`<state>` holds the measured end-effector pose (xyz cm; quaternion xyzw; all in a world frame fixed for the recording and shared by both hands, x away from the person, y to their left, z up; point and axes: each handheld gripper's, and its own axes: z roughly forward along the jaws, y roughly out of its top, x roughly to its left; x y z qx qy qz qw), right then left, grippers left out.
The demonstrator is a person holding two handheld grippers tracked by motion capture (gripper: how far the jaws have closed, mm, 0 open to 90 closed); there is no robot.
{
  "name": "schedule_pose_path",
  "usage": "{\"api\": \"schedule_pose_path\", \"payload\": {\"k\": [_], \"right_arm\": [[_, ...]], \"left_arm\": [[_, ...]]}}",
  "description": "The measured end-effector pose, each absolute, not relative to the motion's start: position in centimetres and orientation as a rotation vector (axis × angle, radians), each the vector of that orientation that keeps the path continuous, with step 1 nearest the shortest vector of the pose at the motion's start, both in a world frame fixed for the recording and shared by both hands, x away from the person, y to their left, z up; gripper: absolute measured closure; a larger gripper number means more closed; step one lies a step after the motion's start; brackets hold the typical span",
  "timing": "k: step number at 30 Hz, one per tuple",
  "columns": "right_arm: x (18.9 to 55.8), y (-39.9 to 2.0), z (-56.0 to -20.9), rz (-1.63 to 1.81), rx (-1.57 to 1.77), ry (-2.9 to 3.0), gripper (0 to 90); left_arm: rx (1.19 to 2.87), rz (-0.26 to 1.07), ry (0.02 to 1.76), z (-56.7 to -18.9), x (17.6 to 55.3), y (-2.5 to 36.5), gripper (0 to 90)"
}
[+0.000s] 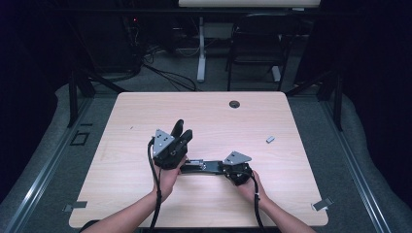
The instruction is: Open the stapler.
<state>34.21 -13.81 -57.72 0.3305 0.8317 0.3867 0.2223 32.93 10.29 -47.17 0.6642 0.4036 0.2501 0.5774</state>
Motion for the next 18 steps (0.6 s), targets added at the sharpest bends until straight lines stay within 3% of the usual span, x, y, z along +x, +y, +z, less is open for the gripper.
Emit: {"api": "schedule_pose_path", "payload": {"k": [18], "right_arm": [[34.21, -13.76, -57.72, 1.070, 0.910, 2.305, 90.0]], "left_arm": [[1.597, 0.627, 0.908, -46.98, 32.78, 11.16, 87.3]]}}
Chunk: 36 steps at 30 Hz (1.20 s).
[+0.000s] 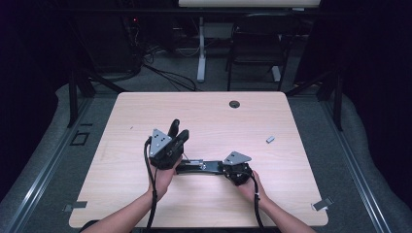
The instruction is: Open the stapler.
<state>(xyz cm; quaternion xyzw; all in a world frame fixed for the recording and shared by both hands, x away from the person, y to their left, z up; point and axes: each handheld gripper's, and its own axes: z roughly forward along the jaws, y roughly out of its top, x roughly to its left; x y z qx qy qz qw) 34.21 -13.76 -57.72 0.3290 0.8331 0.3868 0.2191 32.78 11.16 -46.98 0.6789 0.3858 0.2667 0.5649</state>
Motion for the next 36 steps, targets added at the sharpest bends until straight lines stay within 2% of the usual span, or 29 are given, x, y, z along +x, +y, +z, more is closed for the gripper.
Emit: {"api": "schedule_pose_path", "payload": {"k": [5, 36], "right_arm": [[34.2, -13.8, -57.7, 1.068, 0.909, 2.309, 90.0], [34.2, -13.8, -57.7, 1.067, 0.908, 2.316, 90.0]], "left_arm": [[1.623, 0.667, 0.879, -47.0, 32.4, 11.5, 87.3], [1.595, 0.692, 0.911, -46.9, 32.4, 13.0, 89.7]]}}
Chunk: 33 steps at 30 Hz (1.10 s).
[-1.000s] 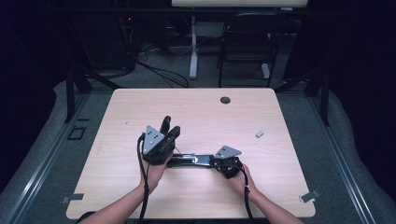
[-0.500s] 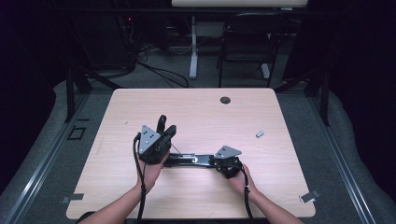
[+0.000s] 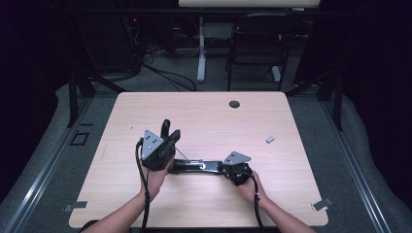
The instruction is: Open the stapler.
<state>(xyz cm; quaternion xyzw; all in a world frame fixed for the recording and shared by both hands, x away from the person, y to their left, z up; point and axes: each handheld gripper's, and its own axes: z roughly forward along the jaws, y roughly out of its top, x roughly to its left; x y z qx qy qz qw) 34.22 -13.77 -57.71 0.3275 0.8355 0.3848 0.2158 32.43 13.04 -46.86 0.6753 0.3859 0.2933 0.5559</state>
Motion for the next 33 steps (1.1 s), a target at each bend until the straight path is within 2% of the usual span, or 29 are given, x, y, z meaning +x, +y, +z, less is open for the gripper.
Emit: {"api": "schedule_pose_path", "payload": {"k": [7, 13, 23, 33], "right_arm": [[34.2, -13.7, -57.7, 1.065, 0.911, 2.317, 90.0], [34.3, -13.8, -57.7, 1.068, 0.909, 2.321, 90.0], [34.3, -13.8, -57.7, 1.069, 0.908, 2.320, 90.0], [34.4, -13.8, -57.6, 1.067, 0.905, 2.329, 90.0]], "left_arm": [[1.582, 0.706, 0.926, -46.8, 32.4, 13.6, 89.7], [1.533, 0.746, 1.010, -46.9, 32.4, 15.6, 89.2], [1.491, 0.663, 1.176, -48.1, 33.8, 17.4, 88.9], [1.503, 0.669, 1.178, -48.2, 34.2, 17.6, 85.6]]}}
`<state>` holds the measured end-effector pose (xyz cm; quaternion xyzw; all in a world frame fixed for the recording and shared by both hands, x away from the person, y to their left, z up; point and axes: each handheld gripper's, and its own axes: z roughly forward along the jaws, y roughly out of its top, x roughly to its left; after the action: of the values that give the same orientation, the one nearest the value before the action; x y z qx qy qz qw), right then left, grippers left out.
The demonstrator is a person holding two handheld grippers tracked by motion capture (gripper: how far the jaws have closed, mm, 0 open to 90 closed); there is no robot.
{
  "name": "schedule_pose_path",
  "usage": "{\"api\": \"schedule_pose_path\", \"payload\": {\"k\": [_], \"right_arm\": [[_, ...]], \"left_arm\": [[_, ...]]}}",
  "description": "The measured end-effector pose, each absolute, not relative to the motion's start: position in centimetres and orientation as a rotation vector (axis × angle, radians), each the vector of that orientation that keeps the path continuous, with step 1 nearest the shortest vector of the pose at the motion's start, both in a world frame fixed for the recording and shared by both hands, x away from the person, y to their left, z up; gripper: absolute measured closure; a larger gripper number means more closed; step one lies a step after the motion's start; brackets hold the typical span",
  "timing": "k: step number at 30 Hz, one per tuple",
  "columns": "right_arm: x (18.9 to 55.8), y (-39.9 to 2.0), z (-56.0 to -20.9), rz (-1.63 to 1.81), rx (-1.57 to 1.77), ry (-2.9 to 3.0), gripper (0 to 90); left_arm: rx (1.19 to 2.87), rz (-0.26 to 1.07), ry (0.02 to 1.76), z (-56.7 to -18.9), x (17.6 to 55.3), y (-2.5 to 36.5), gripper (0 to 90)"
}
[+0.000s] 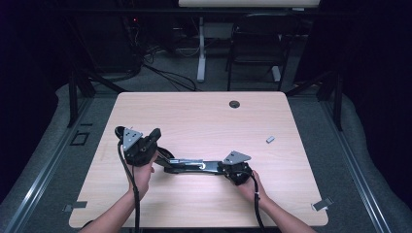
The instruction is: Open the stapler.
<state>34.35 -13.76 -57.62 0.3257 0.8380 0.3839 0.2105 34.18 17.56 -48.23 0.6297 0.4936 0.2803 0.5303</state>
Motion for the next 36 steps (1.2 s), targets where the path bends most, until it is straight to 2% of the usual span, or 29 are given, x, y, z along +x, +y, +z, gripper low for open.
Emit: {"api": "schedule_pose_path", "payload": {"k": [7, 11, 13, 17, 21, 26, 29, 34, 36], "right_arm": [[34.5, -13.7, -57.5, 1.053, 0.888, 2.342, 90.0], [34.8, -13.8, -57.3, 1.044, 0.884, 2.361, 87.7], [34.9, -14.0, -57.1, 1.028, 0.892, 2.382, 84.1], [35.1, -14.3, -56.9, 1.022, 0.890, 2.409, 79.6], [35.6, -14.3, -56.2, 0.971, 0.903, 2.487, 65.6], [36.4, -14.2, -55.4, 0.884, 1.010, 2.559, 41.9], [36.6, -14.4, -54.6, 0.877, 1.012, 2.553, 33.8], [36.8, -14.9, -53.1, 0.891, 0.974, 2.564, 30.0], [37.1, -15.6, -52.7, 0.874, 0.984, 2.576, 27.6]], "left_arm": [[1.537, 0.616, 1.148, -48.1, 34.3, 17.1, 80.8], [1.584, 0.578, 1.108, -47.9, 34.3, 16.7, 73.2], [1.612, 0.545, 1.091, -47.8, 34.3, 16.4, 65.1], [1.695, 0.363, 1.062, -47.6, 34.6, 15.6, 49.3], [1.775, 0.351, 0.989, -47.4, 34.1, 14.5, 37.9], [1.825, 0.350, 0.950, -47.1, 33.7, 14.0, 22.7], [1.854, 0.333, 0.951, -47.4, 33.4, 14.1, 17.7], [1.898, 0.295, 0.953, -47.6, 33.0, 14.5, 13.6], [1.905, 0.292, 0.961, -47.7, 32.9, 14.6, 9.2]]}}
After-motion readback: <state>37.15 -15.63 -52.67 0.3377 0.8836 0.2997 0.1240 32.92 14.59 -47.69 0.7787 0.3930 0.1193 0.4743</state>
